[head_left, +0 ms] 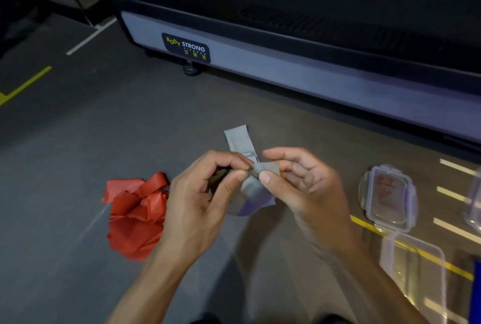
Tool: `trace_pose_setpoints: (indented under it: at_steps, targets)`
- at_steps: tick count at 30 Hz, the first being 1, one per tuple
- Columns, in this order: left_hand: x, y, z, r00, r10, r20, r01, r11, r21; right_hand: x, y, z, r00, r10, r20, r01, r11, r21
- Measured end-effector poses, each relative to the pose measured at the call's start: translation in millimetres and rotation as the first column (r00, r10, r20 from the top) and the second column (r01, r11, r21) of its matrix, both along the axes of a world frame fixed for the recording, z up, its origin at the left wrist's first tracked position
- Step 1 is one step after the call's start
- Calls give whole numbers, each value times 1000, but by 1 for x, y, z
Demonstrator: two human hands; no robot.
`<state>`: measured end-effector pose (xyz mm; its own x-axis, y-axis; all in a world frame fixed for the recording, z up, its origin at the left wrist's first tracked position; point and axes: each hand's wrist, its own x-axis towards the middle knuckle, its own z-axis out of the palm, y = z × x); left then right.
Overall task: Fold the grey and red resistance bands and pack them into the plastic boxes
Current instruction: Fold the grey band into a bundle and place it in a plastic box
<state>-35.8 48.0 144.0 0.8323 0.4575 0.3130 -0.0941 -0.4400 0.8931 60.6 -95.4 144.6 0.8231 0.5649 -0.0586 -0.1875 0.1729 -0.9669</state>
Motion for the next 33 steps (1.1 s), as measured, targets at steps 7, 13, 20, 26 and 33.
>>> trace_pose_setpoints:
  at_steps: [7,13,20,26,33]
  targets:
    - [1,-7,2,995,81,65,-89,987,134,-2,4,-1,980,-39,-194,53,996,68]
    - [0,-17,-4,973,216,83,-231,927,294,-5,6,-4,953,-111,-281,144,984,101]
    - [-3,-17,-4,965,236,113,-262,896,359,-5,4,-2,939,-153,-307,186,979,81]
    - [-2,-16,-6,969,221,106,-243,922,303,-4,4,-5,975,-179,-131,183,983,19]
    - [0,-12,-6,960,252,123,-277,917,287,-4,5,-3,987,-155,39,156,987,-37]
